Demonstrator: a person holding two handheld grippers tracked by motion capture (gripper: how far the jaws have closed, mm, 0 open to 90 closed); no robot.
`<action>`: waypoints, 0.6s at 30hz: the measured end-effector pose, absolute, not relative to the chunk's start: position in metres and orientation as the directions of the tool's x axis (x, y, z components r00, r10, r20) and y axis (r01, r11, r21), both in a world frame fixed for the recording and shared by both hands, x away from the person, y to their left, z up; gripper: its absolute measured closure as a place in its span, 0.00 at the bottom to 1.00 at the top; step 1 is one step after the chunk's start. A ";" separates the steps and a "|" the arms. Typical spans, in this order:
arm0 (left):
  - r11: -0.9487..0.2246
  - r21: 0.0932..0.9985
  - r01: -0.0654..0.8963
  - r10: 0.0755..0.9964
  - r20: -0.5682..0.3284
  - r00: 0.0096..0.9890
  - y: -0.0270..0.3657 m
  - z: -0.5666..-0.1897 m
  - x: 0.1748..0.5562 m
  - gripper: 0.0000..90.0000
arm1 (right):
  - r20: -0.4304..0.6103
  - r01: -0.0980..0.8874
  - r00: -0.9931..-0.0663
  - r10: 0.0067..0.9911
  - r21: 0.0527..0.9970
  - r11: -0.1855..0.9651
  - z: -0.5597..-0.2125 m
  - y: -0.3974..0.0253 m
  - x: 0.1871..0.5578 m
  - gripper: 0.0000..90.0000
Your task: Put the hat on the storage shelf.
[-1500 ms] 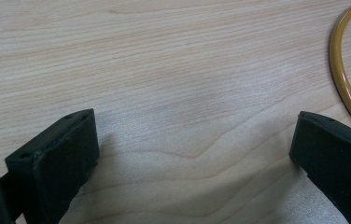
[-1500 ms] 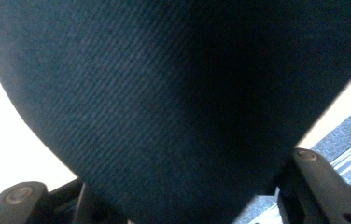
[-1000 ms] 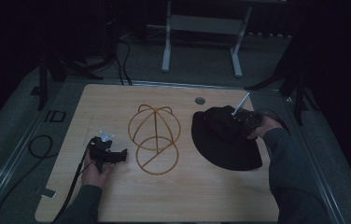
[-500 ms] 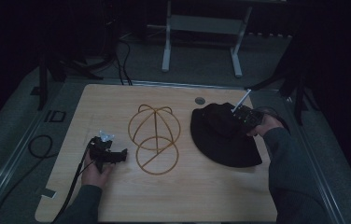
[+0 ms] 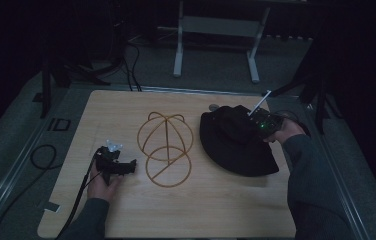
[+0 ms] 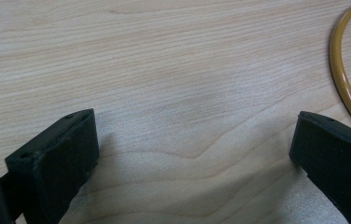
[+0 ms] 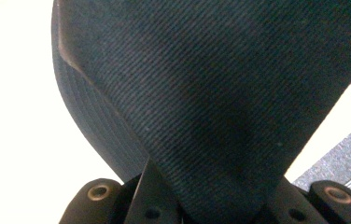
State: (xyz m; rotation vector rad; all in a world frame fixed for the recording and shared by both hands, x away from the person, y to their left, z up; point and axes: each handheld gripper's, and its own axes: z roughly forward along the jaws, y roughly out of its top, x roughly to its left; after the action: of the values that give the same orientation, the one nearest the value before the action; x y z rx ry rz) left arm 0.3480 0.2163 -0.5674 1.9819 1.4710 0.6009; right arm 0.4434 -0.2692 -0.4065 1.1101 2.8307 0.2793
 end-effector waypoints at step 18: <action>-0.214 0.691 0.690 0.958 0.010 0.287 0.216 -0.567 0.348 0.02 | -0.027 0.619 -0.758 0.651 0.283 0.732 -0.378 -0.270 0.433 0.96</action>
State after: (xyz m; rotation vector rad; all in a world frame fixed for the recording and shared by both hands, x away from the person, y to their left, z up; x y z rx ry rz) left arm 0.3480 0.2164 -0.5674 1.9826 1.4704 0.6013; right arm 0.4330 -0.2704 -0.3776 1.0340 2.8070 0.3920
